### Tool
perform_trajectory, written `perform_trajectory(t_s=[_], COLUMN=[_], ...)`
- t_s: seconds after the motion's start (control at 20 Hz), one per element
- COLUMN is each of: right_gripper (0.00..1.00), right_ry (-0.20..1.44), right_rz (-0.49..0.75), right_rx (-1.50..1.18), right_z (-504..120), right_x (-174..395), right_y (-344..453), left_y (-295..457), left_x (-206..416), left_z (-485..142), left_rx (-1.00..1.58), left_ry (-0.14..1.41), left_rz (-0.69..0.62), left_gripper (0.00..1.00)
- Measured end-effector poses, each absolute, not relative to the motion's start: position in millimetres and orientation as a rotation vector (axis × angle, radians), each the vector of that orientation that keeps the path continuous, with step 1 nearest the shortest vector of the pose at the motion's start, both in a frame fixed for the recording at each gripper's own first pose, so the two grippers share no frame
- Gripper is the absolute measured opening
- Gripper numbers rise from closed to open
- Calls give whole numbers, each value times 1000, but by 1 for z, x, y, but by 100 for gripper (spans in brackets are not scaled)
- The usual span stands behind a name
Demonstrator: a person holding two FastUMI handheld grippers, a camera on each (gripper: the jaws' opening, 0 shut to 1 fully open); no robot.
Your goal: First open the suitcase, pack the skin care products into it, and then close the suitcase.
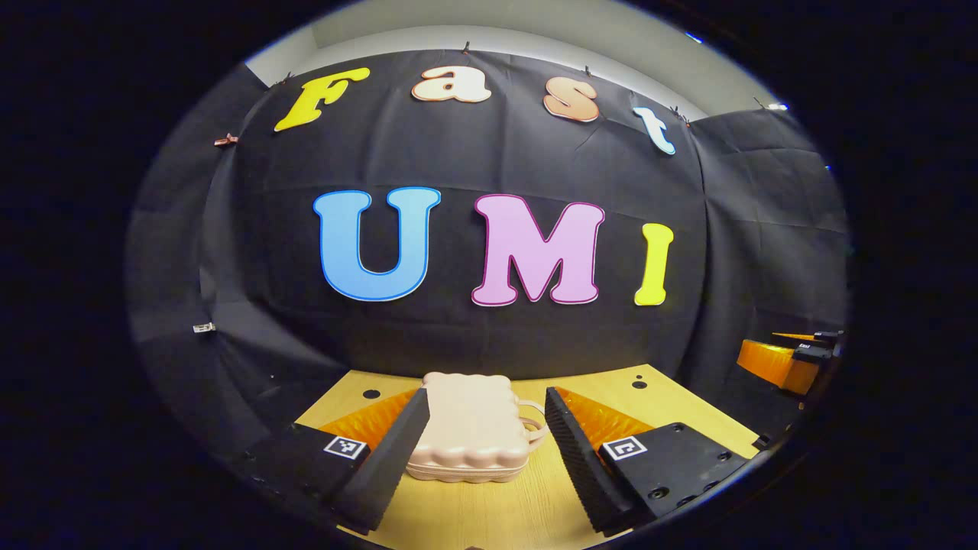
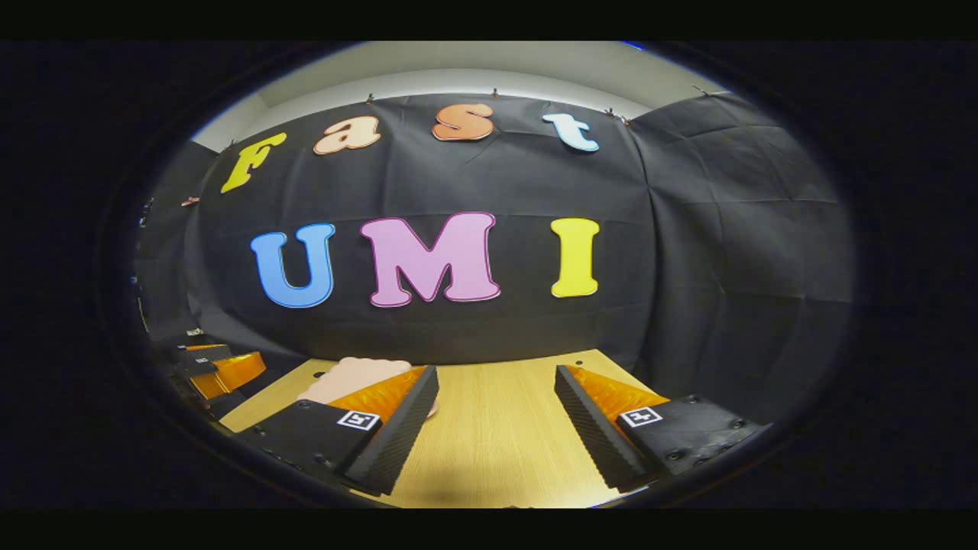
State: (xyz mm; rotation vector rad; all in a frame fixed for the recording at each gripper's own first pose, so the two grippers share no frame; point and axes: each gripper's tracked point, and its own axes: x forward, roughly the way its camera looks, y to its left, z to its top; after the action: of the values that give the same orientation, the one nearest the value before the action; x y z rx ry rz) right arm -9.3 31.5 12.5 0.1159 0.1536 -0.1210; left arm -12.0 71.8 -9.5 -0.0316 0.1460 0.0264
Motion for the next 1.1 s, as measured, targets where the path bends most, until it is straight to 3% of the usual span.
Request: perform_trajectory(t_s=[1.1], right_gripper=[98], right_ry=[164], right_rz=[-156], right_rx=[148], right_z=[5], right_x=[-15], right_y=[41], left_y=[60], left_x=[-15], left_z=[-19], left_rx=[6], left_ry=[131], left_rz=[-46], left_gripper=[96])
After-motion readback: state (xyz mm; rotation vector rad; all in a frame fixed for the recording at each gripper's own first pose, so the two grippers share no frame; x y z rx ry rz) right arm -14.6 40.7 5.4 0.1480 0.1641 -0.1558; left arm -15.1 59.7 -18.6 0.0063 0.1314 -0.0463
